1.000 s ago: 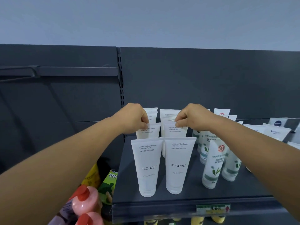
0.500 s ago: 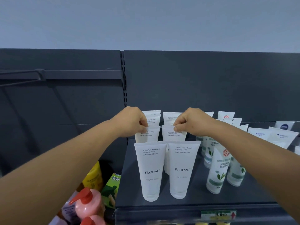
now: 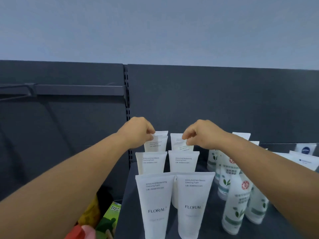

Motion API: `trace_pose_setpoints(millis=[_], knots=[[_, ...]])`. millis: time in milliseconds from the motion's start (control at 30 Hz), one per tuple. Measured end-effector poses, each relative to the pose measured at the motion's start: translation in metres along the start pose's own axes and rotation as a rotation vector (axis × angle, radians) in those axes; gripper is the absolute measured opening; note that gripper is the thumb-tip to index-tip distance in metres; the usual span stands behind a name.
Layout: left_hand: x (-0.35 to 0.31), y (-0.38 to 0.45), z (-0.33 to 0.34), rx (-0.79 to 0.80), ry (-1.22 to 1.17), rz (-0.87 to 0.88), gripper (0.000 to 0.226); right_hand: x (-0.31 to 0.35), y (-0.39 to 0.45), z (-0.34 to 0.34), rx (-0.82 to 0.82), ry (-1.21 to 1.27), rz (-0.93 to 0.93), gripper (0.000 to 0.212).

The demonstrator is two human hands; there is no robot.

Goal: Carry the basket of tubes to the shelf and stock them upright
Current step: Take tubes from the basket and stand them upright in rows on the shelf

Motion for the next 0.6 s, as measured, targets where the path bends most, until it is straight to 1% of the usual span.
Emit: trace_pose_setpoints(millis=[100, 200, 367, 600], knots=[[0.001, 0.008, 0.006, 0.036, -0.008, 0.002, 0.021, 0.001, 0.009, 0.006, 0.021, -0.025, -0.004, 0.015], [0.004, 0.014, 0.013, 0.070, 0.012, 0.003, 0.022, 0.002, 0.014, 0.007, 0.007, -0.034, -0.012, 0.010], [0.009, 0.017, 0.014, 0.061, 0.003, 0.009, 0.020, 0.000, 0.022, 0.005, -0.025, -0.034, -0.004, 0.010], [0.015, 0.013, 0.011, 0.078, 0.018, 0.010, 0.018, -0.002, 0.025, 0.008, -0.020, -0.005, 0.001, 0.010]])
Point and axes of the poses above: each hand's wrist, its own y-axis towards the middle knuckle, its own z-axis out of the palm, x = y × z, the point moved 7 cm from there along y, towards the middle knuckle, and after that the axes turned 8 degrees about x, right-handed, at the moved point
